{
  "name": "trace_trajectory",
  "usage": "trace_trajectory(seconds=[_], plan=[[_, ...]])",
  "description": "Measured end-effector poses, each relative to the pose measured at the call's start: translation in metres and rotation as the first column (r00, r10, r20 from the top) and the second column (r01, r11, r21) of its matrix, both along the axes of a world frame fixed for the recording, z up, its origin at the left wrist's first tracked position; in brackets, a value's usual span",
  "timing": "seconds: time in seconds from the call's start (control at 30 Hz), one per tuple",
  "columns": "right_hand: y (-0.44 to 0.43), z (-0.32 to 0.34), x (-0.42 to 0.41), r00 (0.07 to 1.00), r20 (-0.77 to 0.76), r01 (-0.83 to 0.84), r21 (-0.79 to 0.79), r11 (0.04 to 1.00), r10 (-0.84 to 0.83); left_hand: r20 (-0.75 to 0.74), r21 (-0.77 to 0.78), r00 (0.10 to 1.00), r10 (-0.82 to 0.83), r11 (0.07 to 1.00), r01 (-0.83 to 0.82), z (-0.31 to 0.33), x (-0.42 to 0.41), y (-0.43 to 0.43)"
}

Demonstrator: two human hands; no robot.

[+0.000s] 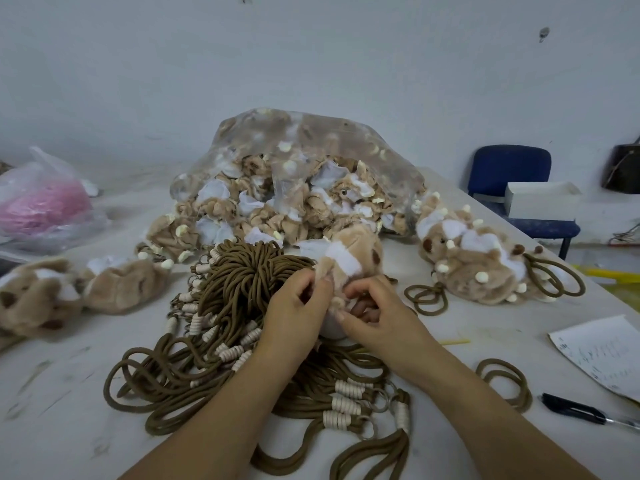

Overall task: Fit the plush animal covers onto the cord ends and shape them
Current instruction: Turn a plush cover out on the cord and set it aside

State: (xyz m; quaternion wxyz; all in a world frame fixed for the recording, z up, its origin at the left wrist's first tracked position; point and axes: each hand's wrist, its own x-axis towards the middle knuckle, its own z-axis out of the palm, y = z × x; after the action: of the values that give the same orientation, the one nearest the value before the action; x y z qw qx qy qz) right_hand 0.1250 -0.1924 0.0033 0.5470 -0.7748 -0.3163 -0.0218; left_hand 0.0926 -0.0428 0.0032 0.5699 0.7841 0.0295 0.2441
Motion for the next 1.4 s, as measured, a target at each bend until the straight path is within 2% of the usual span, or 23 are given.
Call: trace_trajectory(seconds=[0.13, 0.27, 0.37, 0.47, 0.57, 0.7, 0.87, 1.03, 1.17, 1.27, 1.33, 1.4], plan=[[0.001, -0.001, 0.003, 0.998, 0.019, 0.061, -0.040, 0.997, -0.060, 0.033, 0.062, 0.999, -0.008, 0.998, 0.006, 0.003, -0.003, -0.004], [0.005, -0.002, 0.000, 0.972, 0.178, 0.171, -0.099, 0.980, -0.151, 0.043, 0.040, 0.998, -0.034, 0.999, 0.033, 0.006, -0.006, -0.007], [0.008, -0.001, -0.001, 0.929, 0.273, 0.274, -0.048, 0.961, -0.251, 0.012, 0.005, 1.000, -0.021, 1.000, 0.021, 0.006, -0.005, -0.009], [0.002, 0.002, 0.005, 0.914, 0.188, 0.358, 0.049, 0.933, -0.360, 0.043, 0.016, 0.999, -0.015, 1.000, 0.014, 0.006, -0.005, -0.011], [-0.008, 0.004, 0.009, 0.927, 0.065, 0.366, 0.063, 0.929, -0.370, 0.090, 0.097, 0.992, -0.087, 0.992, 0.079, 0.006, -0.005, -0.011], [-0.009, 0.003, 0.011, 0.921, -0.069, 0.389, 0.131, 0.912, -0.383, 0.000, 0.133, 0.974, -0.228, 0.965, 0.226, 0.000, -0.005, -0.014], [-0.011, 0.005, 0.014, 0.907, -0.143, 0.413, 0.121, 0.903, -0.396, -0.071, 0.341, 0.977, -0.203, 0.915, 0.215, -0.005, -0.002, -0.010], [-0.007, 0.007, 0.009, 0.919, -0.188, 0.369, 0.109, 0.923, -0.345, -0.139, 0.385, 0.975, -0.175, 0.897, 0.216, -0.005, -0.001, -0.012], [-0.003, 0.006, 0.006, 0.939, -0.189, 0.308, 0.098, 0.946, -0.286, -0.123, 0.196, 0.985, -0.118, 0.970, 0.141, -0.004, 0.000, -0.008], [-0.007, 0.005, 0.008, 0.936, -0.131, 0.336, 0.045, 0.941, -0.328, -0.105, -0.189, 0.976, -0.189, 0.968, 0.167, 0.003, -0.002, -0.008], [-0.009, 0.003, 0.010, 0.937, -0.081, 0.339, -0.019, 0.941, -0.339, -0.074, -0.490, 0.960, -0.271, 0.848, 0.202, 0.006, -0.002, -0.008], [-0.009, 0.002, 0.010, 0.943, -0.058, 0.325, -0.040, 0.945, -0.327, -0.020, -0.706, 0.941, -0.338, 0.671, 0.226, 0.008, 0.000, -0.008]])
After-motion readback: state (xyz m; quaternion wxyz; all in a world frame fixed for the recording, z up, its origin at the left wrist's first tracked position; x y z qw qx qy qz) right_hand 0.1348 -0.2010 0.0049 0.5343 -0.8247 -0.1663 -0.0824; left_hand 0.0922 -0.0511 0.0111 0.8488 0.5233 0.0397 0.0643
